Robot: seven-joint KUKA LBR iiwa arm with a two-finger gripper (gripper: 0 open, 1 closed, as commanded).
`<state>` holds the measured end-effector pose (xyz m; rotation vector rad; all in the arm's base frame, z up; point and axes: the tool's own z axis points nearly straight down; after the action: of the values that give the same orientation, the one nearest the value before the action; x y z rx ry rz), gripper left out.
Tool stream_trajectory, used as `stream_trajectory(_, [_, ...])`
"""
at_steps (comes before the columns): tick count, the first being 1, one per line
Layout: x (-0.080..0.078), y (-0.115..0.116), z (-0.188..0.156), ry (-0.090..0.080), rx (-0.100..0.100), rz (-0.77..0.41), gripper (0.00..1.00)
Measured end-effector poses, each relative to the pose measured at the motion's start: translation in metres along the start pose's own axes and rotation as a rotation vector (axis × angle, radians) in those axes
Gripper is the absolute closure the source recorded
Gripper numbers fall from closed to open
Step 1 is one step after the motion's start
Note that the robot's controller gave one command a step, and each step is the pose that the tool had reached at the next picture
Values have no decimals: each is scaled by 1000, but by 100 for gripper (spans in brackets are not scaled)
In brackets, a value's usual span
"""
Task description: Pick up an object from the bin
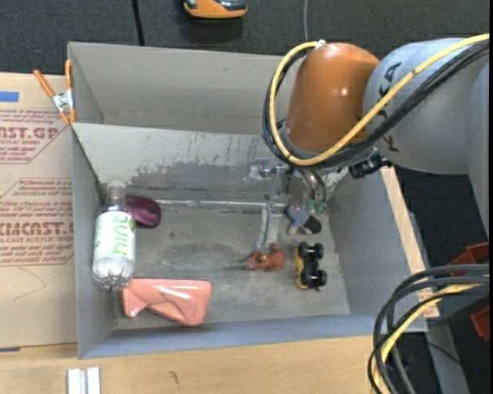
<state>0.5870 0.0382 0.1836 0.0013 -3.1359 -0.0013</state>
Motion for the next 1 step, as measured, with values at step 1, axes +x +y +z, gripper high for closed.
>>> stream_trajectory(1, [-2,0,-5,-8,0,1,0])
